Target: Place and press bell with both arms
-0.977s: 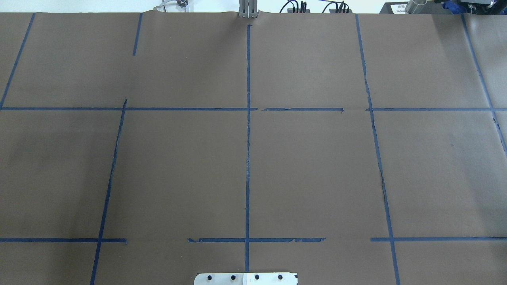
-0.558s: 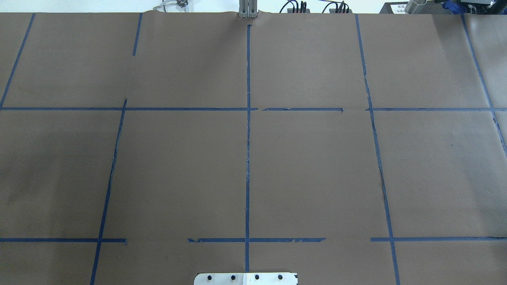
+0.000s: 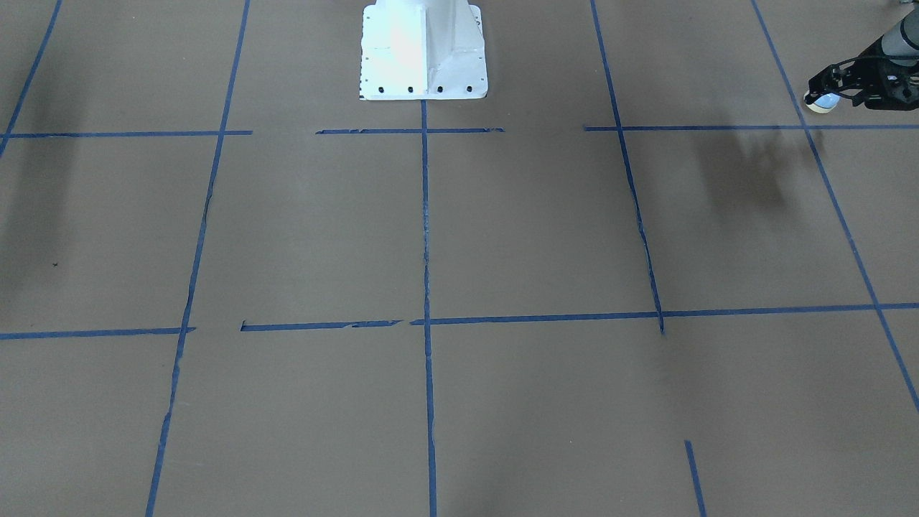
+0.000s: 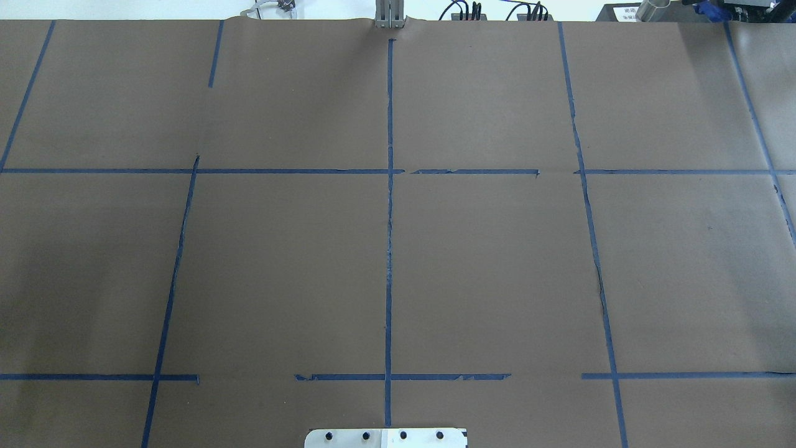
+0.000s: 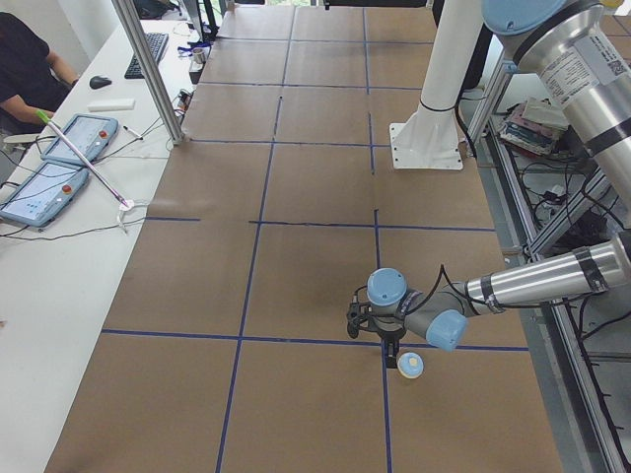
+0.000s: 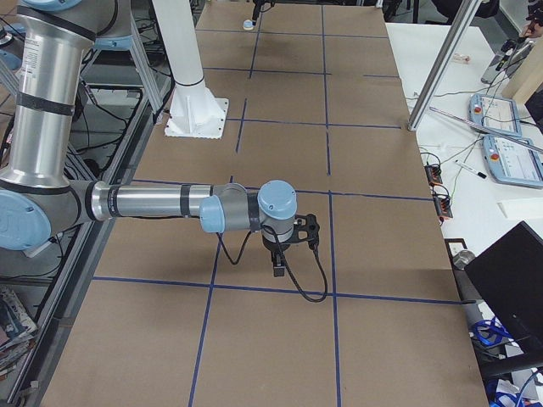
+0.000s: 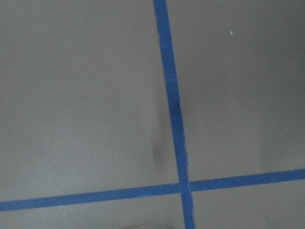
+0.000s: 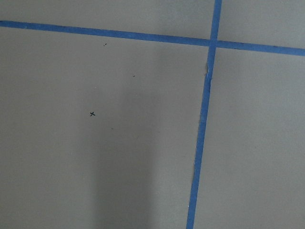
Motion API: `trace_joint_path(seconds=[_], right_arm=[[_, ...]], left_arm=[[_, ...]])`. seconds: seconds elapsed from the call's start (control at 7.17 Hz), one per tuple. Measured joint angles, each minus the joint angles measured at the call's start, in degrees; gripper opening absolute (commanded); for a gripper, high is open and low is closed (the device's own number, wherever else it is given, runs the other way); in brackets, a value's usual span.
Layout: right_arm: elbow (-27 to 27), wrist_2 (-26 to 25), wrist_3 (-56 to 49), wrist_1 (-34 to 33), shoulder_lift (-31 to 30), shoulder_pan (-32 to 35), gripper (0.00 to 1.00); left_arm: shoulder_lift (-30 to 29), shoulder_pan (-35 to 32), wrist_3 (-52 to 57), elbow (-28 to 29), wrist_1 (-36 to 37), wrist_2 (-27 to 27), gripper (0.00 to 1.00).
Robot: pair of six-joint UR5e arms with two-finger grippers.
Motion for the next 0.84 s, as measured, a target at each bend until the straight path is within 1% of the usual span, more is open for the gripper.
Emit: trace_joint_path(seconds=[0.28,0.56,0.84], right_arm=[[0.16,0.11,0.04,0.01,0.01,-0.5,1.0],[0.2,0.15,0.0,0.01,0.01,-0.76,1.0],[0.21,0.15,-0.05,0.01,0.04,-0.92,1.0]], left_arm=[[0.26,2.2,-1.95,2.98,-3.04,0.01,1.0],[0.25,5.21,-2.46,4.21,-3.72,0.01,1.0],[0.09,6.83,-2.54,4.88,-3.84,0.15,1.0]])
